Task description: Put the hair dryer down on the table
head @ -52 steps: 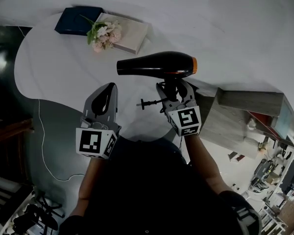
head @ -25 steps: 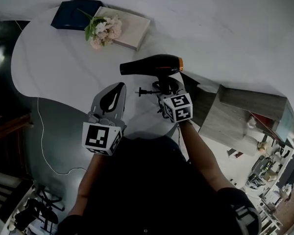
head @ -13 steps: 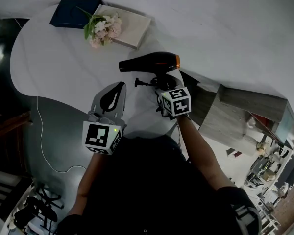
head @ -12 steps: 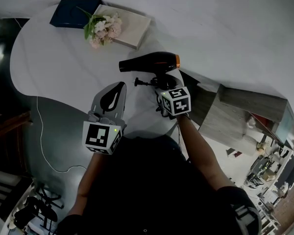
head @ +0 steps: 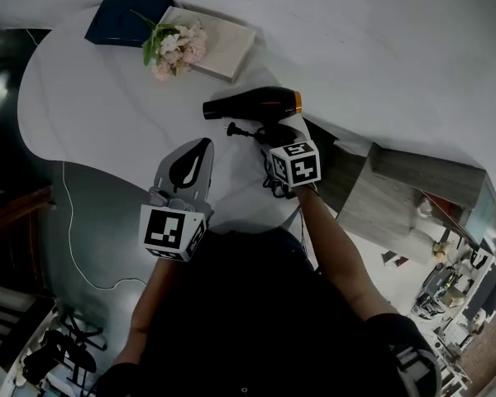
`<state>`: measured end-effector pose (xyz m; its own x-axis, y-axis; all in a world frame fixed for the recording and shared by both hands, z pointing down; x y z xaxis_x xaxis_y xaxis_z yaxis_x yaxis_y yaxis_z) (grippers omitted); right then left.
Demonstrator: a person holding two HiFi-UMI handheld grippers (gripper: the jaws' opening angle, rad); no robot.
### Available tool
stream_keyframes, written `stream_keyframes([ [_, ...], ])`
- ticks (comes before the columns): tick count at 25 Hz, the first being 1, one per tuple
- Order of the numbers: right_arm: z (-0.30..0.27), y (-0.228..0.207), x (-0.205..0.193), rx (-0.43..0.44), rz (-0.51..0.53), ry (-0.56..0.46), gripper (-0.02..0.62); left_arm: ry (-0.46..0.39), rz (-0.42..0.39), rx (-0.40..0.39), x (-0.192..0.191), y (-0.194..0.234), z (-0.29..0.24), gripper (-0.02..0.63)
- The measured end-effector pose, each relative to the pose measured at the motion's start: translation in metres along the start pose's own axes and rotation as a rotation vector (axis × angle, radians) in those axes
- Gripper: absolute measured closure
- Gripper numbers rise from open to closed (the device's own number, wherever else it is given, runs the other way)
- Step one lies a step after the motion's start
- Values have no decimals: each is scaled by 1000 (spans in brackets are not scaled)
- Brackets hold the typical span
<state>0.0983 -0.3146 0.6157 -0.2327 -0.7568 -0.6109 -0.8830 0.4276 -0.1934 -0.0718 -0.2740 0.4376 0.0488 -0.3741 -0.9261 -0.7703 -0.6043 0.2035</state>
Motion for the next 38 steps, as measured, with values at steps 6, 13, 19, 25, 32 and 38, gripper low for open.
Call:
stream_keyframes([
  [6,-4,-2,-3,26,-18,37,347,-1,-8,3,1,-3,3,594],
  [13,5,-5,-5,-32,-52,57,288,-25,-23,17,6,-13,14,594],
  [19,45,-8,-8,-87,-51,-18,276,-52,-37,19,8,-26,26,594],
  [25,111,-11,21,-186,-102,-240,401,-127,-82,41,21,-47,37,594],
  [32,205,1,71,-259,-44,-540,583,-209,-142,57,49,-71,46,594],
  [38,280,21,113,-302,125,-737,583,-265,-197,101,93,-88,56,594],
])
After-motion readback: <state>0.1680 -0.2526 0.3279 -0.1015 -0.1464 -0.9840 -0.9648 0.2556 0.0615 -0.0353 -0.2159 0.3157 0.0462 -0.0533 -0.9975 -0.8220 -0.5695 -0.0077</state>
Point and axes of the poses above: the fingertips, and each gripper's own axes: z backward along the fingers, y to its left, x out of its top, the point moved 5 cm from there along z, backward along the fingers, and after that the axes turned 7 degrees about -x, right-handed, at the moved point
